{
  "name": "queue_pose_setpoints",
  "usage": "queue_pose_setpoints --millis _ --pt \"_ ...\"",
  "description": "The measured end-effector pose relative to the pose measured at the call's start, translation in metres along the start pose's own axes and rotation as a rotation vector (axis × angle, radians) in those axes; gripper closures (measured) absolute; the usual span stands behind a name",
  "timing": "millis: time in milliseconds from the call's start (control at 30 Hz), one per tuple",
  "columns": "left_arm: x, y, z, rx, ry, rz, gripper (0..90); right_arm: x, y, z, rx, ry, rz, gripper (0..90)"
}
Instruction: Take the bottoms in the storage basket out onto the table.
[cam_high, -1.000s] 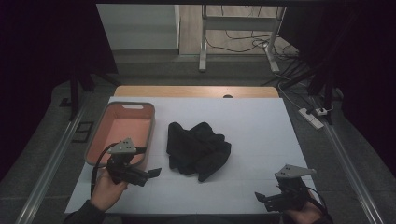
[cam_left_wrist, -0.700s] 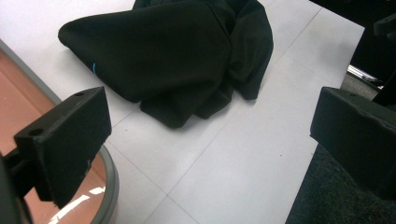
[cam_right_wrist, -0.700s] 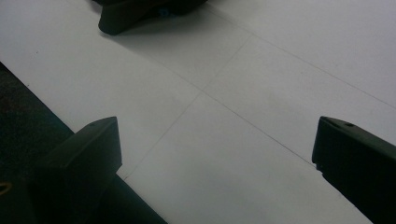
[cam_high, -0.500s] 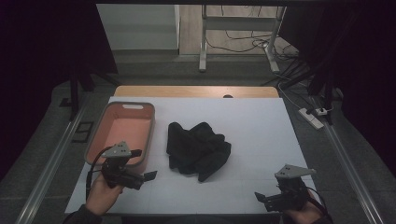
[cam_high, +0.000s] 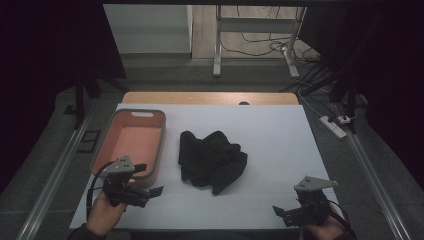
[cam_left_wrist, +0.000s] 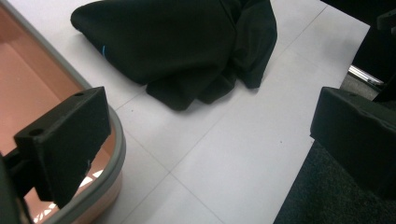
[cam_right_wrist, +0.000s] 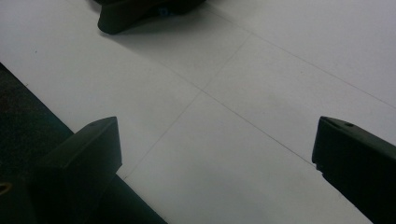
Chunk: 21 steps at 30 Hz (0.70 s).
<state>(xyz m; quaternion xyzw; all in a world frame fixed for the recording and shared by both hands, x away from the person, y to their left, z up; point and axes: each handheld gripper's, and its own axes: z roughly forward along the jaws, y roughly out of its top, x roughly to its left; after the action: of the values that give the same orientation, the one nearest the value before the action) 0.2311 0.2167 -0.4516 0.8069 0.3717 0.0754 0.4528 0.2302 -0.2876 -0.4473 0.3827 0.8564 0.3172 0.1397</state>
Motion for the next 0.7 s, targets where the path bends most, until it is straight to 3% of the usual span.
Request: queue_pose_setpoints --millis 700 --pt "0.003 -0.026 -0.023 -0.003 0.028 -0.057 0.0 0.000 0.000 0.000 0.001 0.000 0.000 1.3"
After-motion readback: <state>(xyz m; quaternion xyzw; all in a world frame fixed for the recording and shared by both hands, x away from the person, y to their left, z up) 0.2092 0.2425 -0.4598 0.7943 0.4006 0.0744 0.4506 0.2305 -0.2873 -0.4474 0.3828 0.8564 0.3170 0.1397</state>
